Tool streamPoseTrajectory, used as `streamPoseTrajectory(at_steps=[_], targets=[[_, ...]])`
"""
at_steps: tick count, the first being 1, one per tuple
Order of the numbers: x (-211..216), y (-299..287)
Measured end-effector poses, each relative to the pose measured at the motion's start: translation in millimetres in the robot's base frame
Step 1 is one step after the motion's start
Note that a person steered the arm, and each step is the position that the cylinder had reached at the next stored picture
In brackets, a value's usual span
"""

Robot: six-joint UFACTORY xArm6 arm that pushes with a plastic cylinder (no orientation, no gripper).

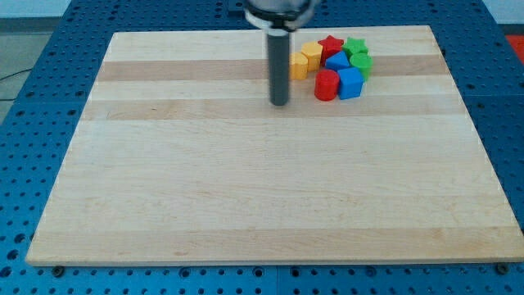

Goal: Separate the red circle from the blue cube

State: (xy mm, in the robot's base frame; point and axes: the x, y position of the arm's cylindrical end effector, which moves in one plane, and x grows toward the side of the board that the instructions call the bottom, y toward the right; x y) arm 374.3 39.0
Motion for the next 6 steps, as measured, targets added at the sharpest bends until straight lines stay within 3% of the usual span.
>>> streamPoseTrajectory(at_steps=[1,6], targets=[[14.6,99.2],[-10.3,93.5]])
